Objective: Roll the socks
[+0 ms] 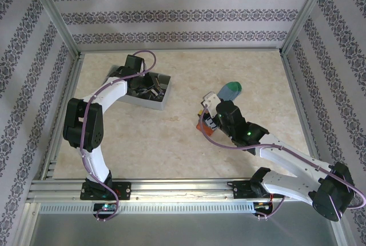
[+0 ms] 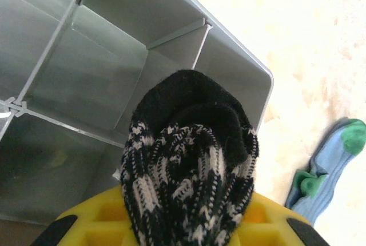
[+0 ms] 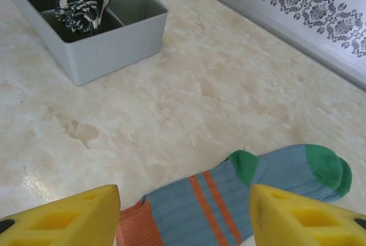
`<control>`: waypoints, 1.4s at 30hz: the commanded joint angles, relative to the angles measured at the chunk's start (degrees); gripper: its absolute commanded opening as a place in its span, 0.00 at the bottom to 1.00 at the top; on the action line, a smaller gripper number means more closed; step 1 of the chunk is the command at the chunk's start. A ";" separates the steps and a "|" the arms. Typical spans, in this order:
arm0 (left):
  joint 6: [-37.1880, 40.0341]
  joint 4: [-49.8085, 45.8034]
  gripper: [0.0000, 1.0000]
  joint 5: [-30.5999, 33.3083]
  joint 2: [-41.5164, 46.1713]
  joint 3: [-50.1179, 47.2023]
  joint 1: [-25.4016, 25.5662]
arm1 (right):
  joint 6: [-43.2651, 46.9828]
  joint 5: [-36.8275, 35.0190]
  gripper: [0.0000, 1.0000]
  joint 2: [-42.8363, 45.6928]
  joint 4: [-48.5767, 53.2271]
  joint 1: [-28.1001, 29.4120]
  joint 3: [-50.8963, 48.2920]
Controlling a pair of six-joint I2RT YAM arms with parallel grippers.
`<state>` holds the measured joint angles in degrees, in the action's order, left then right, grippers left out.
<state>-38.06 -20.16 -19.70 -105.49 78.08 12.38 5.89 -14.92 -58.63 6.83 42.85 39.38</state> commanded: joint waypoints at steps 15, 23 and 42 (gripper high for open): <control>12.46 19.24 0.05 31.09 5.36 -17.16 11.19 | -3.29 0.50 0.59 4.51 8.06 -0.57 1.22; 14.46 26.53 0.30 32.59 6.20 -23.34 13.71 | -3.40 0.11 0.60 6.07 10.01 -0.54 0.90; -3.79 0.73 0.64 21.90 18.27 -13.23 8.02 | -5.20 0.93 0.66 -1.66 8.08 -5.07 4.31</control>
<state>-36.14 -11.79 6.15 -88.49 63.70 23.18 2.74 -14.74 -59.42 15.62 38.89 42.02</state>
